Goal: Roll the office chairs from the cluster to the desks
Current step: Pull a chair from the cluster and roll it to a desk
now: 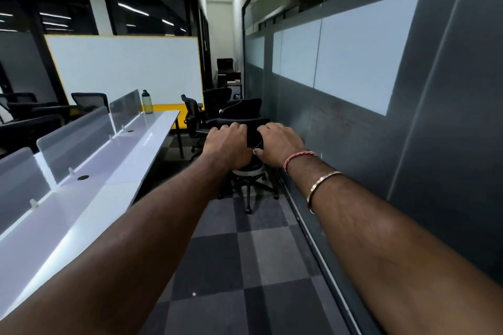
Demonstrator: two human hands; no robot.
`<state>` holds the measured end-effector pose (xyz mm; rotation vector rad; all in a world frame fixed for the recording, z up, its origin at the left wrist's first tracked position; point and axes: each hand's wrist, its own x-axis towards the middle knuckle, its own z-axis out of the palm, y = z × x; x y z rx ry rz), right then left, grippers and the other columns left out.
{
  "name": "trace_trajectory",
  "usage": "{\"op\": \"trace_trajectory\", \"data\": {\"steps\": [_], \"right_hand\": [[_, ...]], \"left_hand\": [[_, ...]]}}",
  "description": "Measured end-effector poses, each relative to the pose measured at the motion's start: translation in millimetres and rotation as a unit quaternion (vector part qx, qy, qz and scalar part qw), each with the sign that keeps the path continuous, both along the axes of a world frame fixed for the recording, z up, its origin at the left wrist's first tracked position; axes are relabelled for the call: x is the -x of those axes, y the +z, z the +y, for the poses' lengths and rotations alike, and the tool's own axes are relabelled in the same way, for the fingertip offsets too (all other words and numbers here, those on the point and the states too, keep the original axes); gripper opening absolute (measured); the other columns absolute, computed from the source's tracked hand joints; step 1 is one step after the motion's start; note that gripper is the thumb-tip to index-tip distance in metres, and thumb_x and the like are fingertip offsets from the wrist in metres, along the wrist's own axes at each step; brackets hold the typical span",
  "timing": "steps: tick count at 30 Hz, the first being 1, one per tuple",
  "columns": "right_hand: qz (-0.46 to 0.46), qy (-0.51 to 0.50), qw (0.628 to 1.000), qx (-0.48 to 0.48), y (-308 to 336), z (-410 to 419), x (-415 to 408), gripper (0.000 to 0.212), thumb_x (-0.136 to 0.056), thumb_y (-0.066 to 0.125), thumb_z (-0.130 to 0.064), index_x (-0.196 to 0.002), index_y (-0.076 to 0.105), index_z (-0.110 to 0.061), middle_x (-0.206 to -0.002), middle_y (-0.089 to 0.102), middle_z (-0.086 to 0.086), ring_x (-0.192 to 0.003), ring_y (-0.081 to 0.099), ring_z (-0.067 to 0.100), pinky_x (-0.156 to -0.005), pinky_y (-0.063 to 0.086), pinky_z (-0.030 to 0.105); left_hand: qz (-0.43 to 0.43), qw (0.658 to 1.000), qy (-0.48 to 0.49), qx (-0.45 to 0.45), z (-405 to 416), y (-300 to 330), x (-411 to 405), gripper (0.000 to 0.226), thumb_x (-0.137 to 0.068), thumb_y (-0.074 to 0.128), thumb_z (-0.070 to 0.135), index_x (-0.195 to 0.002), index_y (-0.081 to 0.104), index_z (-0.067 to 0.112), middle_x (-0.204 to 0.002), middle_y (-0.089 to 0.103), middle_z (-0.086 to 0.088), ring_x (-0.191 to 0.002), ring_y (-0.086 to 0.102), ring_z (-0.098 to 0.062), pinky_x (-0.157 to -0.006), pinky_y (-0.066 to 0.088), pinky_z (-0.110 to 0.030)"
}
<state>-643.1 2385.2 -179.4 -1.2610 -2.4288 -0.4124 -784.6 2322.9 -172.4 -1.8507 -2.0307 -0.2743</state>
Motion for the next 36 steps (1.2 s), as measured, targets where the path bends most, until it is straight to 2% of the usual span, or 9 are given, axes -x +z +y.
{"op": "trace_trajectory", "data": {"steps": [6, 13, 21, 27, 36], "right_hand": [[0.009, -0.012, 1.0, 0.003, 11, 106, 63, 0.058, -0.083, 0.064, -0.054, -0.129, 0.055, -0.02, -0.124, 0.06, 0.002, -0.119, 0.053, 0.024, -0.1, 0.045, 0.04], [0.001, -0.006, 1.0, 0.02, -15, 233, 132, 0.055, -0.083, 0.064, -0.054, -0.125, 0.056, -0.02, -0.12, 0.061, 0.002, -0.114, 0.055, 0.023, -0.097, 0.047, 0.039], [-0.016, 0.011, 1.0, 0.024, -42, 393, 185, 0.05, -0.082, 0.067, -0.05, -0.118, 0.057, -0.018, -0.117, 0.061, 0.004, -0.112, 0.056, 0.024, -0.097, 0.047, 0.039], [-0.032, 0.021, 0.998, 0.043, -51, 533, 224, 0.048, -0.081, 0.067, -0.047, -0.118, 0.058, -0.017, -0.117, 0.061, 0.005, -0.114, 0.056, 0.026, -0.098, 0.046, 0.039], [-0.043, 0.016, 0.996, 0.076, -91, 700, 285, 0.046, -0.082, 0.068, -0.046, -0.116, 0.059, -0.016, -0.117, 0.062, 0.005, -0.114, 0.056, 0.025, -0.098, 0.046, 0.038]], "left_hand": [[0.008, 1.0, -0.014, 0.001, 110, 11, 69, 0.061, -0.09, 0.063, 0.053, -0.139, 0.052, 0.019, -0.135, 0.061, -0.004, -0.124, 0.059, -0.028, -0.1, 0.046, -0.047], [0.0, 0.999, -0.016, 0.031, 237, -16, 137, 0.059, -0.089, 0.065, 0.055, -0.134, 0.052, 0.019, -0.132, 0.061, -0.003, -0.122, 0.059, -0.028, -0.099, 0.046, -0.046], [0.007, 0.998, -0.005, 0.056, 396, -36, 180, 0.059, -0.089, 0.068, 0.055, -0.134, 0.053, 0.02, -0.132, 0.06, -0.004, -0.121, 0.059, -0.027, -0.101, 0.045, -0.047], [0.009, 0.998, -0.001, 0.067, 534, -45, 209, 0.062, -0.088, 0.067, 0.062, -0.136, 0.056, 0.023, -0.132, 0.06, -0.003, -0.123, 0.058, -0.027, -0.1, 0.046, -0.047], [0.007, 0.992, -0.001, 0.125, 705, -81, 272, 0.062, -0.089, 0.064, 0.061, -0.135, 0.057, 0.021, -0.133, 0.062, -0.004, -0.124, 0.059, -0.027, -0.101, 0.046, -0.045]]}}
